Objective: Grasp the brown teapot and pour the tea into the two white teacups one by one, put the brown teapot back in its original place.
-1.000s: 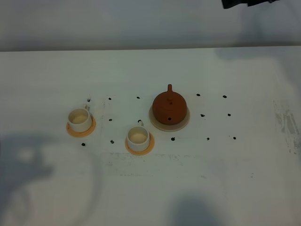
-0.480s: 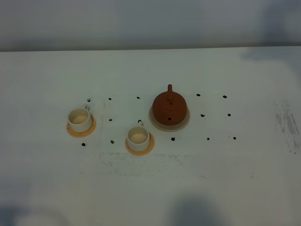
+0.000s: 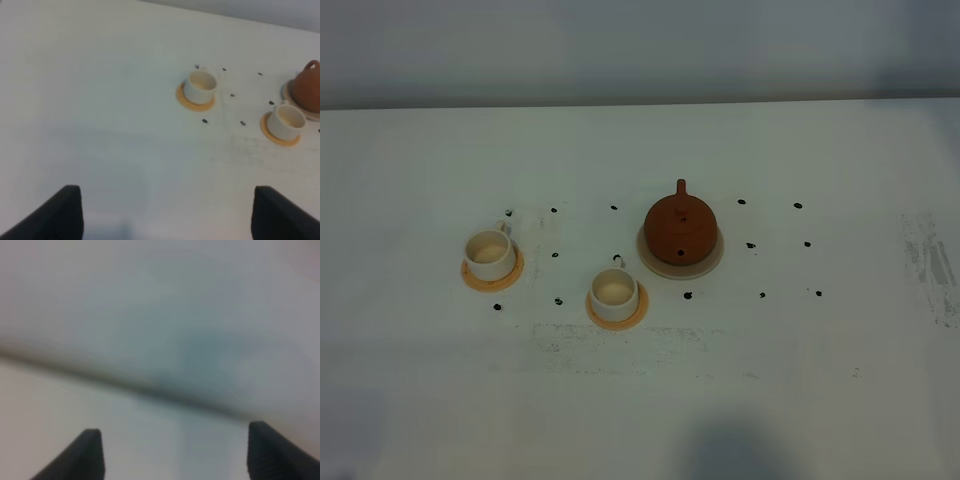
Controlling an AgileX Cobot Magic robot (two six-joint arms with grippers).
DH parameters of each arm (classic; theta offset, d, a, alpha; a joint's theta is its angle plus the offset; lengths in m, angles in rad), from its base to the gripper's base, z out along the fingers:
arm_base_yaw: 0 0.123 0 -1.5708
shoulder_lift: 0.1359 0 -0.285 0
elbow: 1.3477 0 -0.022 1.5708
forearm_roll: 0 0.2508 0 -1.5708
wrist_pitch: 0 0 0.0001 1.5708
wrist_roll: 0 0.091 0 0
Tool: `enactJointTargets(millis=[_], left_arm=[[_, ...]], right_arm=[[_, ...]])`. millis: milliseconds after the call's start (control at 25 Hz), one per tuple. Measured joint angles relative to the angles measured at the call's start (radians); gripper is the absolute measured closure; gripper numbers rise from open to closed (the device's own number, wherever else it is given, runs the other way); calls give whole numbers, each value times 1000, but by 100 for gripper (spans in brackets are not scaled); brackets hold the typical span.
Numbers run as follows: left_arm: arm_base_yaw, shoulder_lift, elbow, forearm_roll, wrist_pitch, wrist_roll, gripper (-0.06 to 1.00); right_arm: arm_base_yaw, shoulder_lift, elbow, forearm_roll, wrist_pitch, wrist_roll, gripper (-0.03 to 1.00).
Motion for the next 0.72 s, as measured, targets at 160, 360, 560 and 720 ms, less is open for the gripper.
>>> enactJointTargets(millis=[160,360,560,720], left_arm=[[0,-1,0,5,0,19,27],[0,-1,13,-10,0,57,27],[0,-1,151,-51,0,60,27],[0,-1,192,-93,-34,61,27]], right_arm=[[0,16,0,2,-112,32,37],[0,17,0,2,-85,71,37],[0,9,32,1,-54,89,37],[0,-18,111,-30,-76,92,37]])
